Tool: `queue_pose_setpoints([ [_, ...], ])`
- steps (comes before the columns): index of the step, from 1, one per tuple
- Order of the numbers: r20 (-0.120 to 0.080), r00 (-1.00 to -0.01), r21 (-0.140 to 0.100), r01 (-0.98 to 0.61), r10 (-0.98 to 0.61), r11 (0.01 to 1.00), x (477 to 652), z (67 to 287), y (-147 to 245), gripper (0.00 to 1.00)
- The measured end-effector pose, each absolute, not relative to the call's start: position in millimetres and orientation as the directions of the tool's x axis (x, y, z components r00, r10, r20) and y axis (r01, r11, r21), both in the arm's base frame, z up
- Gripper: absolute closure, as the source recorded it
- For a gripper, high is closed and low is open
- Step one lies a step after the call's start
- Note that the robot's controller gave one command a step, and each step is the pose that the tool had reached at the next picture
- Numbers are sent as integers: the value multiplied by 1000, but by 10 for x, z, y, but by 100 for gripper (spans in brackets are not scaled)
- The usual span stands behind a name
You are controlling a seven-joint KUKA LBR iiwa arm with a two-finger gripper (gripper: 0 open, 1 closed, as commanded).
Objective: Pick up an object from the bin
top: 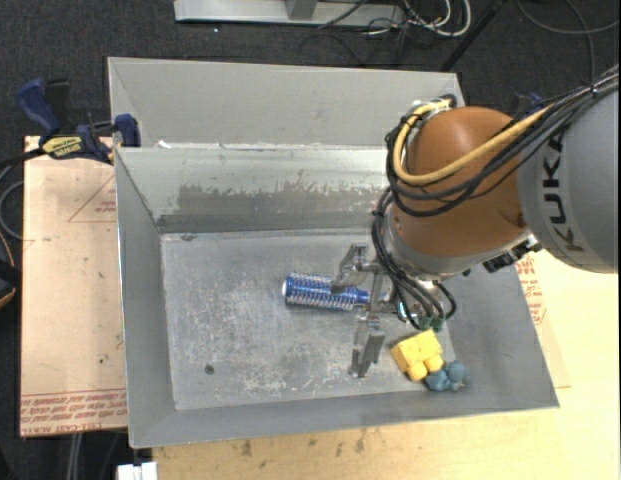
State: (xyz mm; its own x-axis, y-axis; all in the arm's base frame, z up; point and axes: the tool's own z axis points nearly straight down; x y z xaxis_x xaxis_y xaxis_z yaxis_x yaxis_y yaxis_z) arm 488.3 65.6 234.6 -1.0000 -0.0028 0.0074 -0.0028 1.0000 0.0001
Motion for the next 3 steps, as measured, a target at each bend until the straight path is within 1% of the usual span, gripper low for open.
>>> queue_pose_setpoints([
  [1, -17, -960, -1, -279, -279, 960, 5547, 1079, 81, 0],
  [2, -6, -915, -1, -404, -404, 915, 5491, 1525, 252, 0],
  [3, -20, -930, -4, -368, -368, 930, 5744, 1112, 156, 0],
])
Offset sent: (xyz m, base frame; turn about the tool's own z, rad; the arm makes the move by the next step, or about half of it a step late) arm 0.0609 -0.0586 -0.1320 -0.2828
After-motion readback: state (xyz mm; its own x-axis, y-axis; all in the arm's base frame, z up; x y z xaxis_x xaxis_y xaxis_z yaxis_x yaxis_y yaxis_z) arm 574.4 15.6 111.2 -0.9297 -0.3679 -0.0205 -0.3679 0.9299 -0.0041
